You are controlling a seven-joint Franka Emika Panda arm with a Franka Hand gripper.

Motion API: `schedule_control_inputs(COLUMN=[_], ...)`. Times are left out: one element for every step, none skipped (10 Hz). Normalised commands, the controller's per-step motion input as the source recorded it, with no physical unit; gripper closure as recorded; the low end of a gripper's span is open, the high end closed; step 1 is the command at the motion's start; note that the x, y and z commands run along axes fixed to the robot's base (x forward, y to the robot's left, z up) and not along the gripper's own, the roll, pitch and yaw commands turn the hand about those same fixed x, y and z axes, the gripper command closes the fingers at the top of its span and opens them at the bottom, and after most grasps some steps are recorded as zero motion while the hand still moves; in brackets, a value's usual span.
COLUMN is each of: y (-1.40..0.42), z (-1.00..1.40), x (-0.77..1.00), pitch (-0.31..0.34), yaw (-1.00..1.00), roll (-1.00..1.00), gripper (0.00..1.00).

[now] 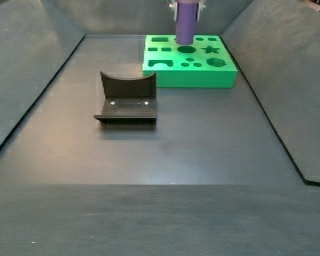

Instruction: Insert the round object.

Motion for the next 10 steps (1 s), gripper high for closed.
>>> schedule_control_inputs(y=[0.07, 0.05, 0.00, 0.00, 0.00, 0.00, 0.00, 0.00, -0.01, 0.00], z=[-0.53, -0.51, -0.50, -0.51, -0.45, -0.43, -0.63, -0.82, -0.51, -0.24], x=[-0.13, -0.18, -0.14, -0.09, -0.11, -0.16, 0.00, 0.00, 0.00, -0.03], pitch=[0.023, 0.054, 0.069, 0.086, 0.051, 0.023, 0.017, 0.000, -0.026, -0.286], yaw=[0.00, 0.00, 0.00, 0.00, 0.00, 0.00, 0.00, 0.00, -0.03, 0.00], roll=[0.00, -0.17, -0.36, -0.45, -0.60, -0.65, -0.46, -0.21, -0.09, -0.20], gripper=[1.00, 1.00, 1.00, 1.00, 1.00, 1.00, 1.00, 1.00, 1.00, 1.00])
